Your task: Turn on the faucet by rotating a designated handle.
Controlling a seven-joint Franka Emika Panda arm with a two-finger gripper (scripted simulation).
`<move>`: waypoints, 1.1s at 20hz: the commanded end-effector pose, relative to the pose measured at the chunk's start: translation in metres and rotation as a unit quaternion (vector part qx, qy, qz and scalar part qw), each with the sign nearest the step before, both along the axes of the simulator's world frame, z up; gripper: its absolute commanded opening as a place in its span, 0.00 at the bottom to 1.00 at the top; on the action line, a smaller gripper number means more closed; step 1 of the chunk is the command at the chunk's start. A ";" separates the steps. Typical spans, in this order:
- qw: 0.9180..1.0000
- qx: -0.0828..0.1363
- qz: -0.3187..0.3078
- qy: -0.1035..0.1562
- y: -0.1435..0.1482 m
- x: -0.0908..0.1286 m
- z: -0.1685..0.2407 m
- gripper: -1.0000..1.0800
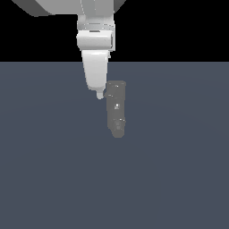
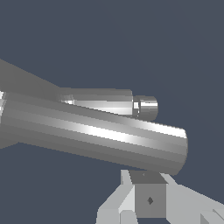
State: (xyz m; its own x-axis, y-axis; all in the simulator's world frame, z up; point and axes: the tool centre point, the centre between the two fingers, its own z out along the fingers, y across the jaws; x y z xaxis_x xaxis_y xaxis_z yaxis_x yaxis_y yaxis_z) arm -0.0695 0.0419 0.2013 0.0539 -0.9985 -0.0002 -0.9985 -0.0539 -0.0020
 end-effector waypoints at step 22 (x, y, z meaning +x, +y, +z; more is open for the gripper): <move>1.000 0.000 -0.003 0.001 -0.108 0.007 0.000 0.00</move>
